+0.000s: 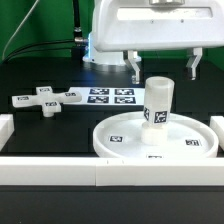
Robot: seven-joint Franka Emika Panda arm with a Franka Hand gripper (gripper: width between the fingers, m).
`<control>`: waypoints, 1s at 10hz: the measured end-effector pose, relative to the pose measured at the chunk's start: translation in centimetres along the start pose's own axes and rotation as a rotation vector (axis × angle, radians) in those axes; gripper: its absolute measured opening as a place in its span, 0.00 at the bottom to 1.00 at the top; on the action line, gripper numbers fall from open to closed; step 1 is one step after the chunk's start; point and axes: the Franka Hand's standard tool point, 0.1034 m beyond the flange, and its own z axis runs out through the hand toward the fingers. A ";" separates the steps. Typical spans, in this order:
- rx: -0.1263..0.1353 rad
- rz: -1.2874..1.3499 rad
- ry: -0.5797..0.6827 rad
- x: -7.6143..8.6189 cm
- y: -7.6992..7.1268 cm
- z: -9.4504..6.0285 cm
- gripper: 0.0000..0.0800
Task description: Assemble round table
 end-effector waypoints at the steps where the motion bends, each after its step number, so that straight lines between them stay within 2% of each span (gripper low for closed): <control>1: 0.010 0.000 -0.028 -0.2 -0.2 0.1 0.81; 3: 0.018 -0.029 -0.067 -0.4 -0.1 0.2 0.81; 6: 0.066 -0.070 -0.265 0.3 1.0 0.3 0.81; 8: 0.092 -0.066 -0.344 0.2 0.5 0.4 0.81; 10: 0.093 -0.071 -0.343 0.2 0.5 0.5 0.81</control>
Offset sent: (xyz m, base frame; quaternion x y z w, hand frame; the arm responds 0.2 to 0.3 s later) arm 0.0143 -0.0135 0.0014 -0.0263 -0.1534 -0.1204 0.9805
